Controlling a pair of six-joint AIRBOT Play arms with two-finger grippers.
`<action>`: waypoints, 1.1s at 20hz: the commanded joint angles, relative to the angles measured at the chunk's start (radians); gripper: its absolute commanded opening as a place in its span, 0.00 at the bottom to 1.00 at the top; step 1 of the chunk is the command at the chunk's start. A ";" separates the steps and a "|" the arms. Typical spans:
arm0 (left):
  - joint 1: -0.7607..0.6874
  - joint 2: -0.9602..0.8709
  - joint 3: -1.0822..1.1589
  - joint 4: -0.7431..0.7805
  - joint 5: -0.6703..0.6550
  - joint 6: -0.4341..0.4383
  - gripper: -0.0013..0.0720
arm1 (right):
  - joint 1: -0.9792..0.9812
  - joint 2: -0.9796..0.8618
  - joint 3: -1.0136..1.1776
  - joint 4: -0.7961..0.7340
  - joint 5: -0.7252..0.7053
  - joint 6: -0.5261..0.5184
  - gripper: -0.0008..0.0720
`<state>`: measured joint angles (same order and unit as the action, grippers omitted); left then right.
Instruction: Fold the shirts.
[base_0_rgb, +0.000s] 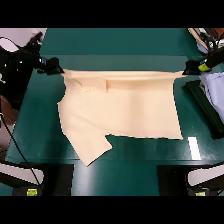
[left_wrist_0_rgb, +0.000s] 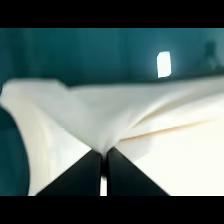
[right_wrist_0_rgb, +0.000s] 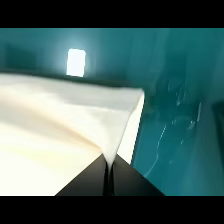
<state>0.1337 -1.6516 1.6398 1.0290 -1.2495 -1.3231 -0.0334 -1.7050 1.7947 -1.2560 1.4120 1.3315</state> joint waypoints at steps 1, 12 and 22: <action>-0.003 -0.001 -0.076 0.086 -0.066 0.015 0.05 | 0.011 0.099 -0.217 -0.005 -0.106 -0.006 0.03; -0.002 0.071 -0.236 0.113 -0.062 -0.057 0.70 | 0.000 0.264 -0.525 0.043 -0.197 -0.005 0.58; 0.001 0.692 -0.871 0.136 -0.127 -0.175 0.70 | -0.041 0.521 -0.525 0.055 -0.150 -0.005 0.57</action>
<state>0.1341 -1.1294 0.9939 1.2034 -1.3884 -1.4544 -0.0731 -1.2304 1.2701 -1.2121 1.2572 1.3262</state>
